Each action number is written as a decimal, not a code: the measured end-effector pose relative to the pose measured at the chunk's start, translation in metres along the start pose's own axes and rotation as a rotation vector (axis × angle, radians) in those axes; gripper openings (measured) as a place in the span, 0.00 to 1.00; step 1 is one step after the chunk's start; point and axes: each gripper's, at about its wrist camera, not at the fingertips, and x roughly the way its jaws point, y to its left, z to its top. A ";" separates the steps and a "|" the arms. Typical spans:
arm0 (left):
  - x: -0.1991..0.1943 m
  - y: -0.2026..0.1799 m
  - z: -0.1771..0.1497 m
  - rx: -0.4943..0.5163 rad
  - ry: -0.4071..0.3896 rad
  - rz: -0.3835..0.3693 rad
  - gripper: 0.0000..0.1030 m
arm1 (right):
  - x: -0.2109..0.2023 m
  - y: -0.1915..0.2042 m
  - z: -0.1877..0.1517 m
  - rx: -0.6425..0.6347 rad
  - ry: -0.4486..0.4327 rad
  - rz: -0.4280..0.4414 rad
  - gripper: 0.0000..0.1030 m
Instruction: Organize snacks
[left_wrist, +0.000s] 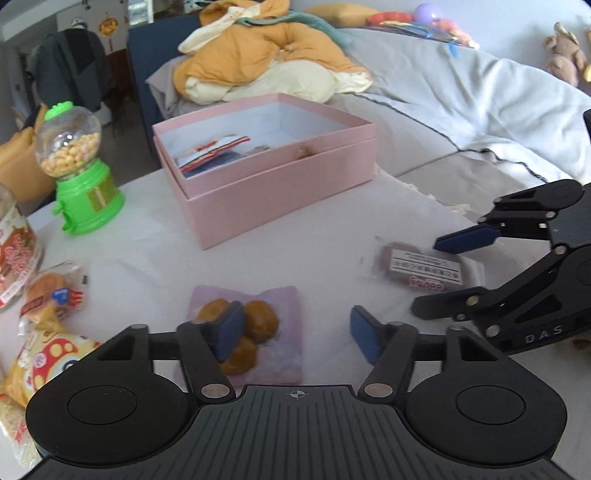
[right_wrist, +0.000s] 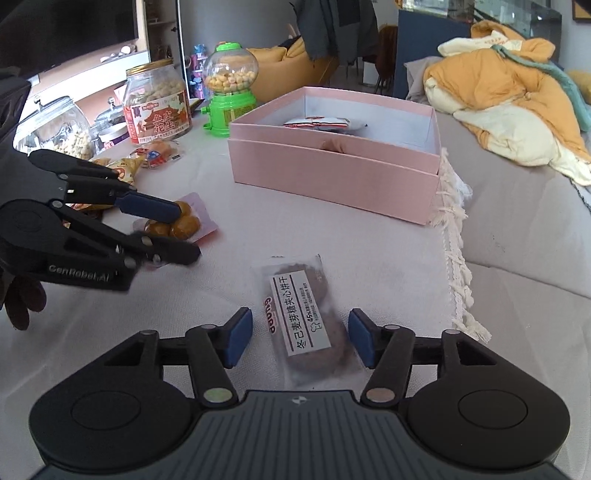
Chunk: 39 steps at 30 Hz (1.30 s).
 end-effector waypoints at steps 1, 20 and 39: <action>-0.001 0.001 0.000 -0.001 -0.004 -0.001 0.69 | 0.001 0.001 0.000 0.000 -0.004 0.000 0.63; 0.014 0.025 0.005 -0.160 0.050 0.140 0.73 | 0.002 0.015 0.008 -0.046 -0.006 -0.026 0.35; -0.047 0.044 0.032 -0.263 -0.177 0.094 0.17 | -0.083 -0.009 0.072 0.031 -0.264 -0.062 0.35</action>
